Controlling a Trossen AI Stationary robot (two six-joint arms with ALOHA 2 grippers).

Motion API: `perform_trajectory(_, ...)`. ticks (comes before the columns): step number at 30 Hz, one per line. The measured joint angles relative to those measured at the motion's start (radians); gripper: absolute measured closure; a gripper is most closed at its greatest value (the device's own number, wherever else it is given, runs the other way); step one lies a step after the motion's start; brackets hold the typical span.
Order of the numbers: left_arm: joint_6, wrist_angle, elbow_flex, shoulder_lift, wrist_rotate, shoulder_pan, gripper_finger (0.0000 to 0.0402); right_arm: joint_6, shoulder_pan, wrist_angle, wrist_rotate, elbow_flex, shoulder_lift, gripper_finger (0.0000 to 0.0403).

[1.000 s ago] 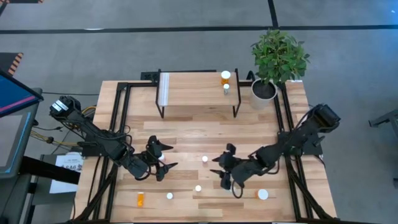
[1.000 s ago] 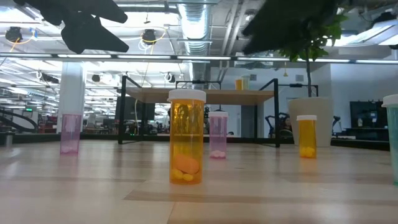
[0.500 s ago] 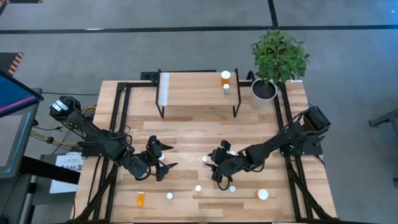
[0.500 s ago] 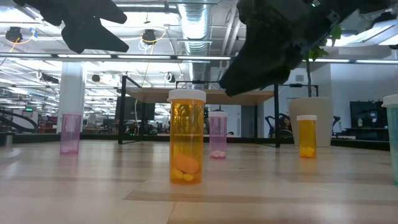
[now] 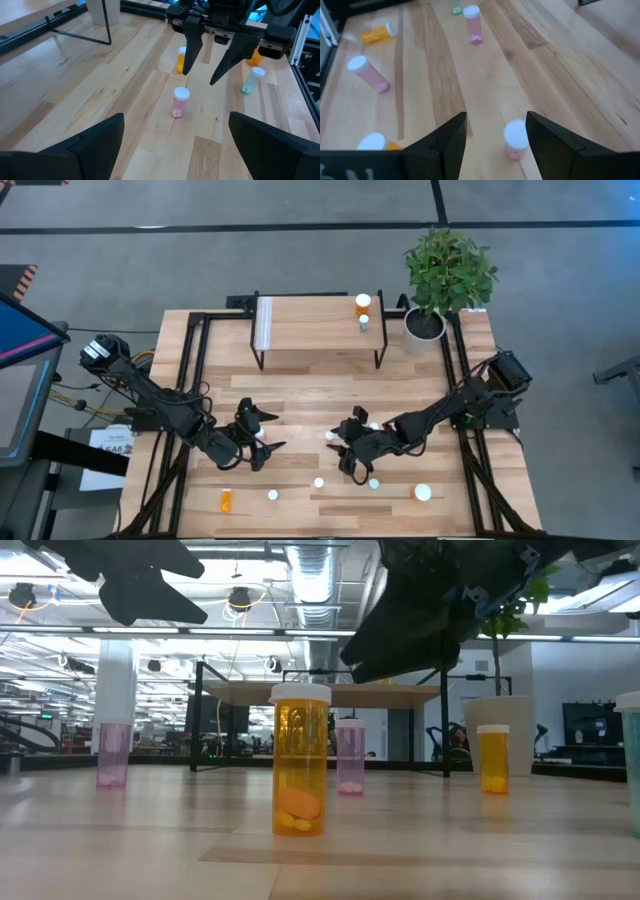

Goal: Pick and place medicine bottles onto shelf by color
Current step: Put the top right small purple pill bottle on the shelf

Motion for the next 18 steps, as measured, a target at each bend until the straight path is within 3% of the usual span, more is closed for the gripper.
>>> perform_trajectory(18,0.005,0.001,0.0,0.0,-0.023,0.0,0.0056,0.019,0.012,0.007,-0.002,0.0,0.0,0.0179)
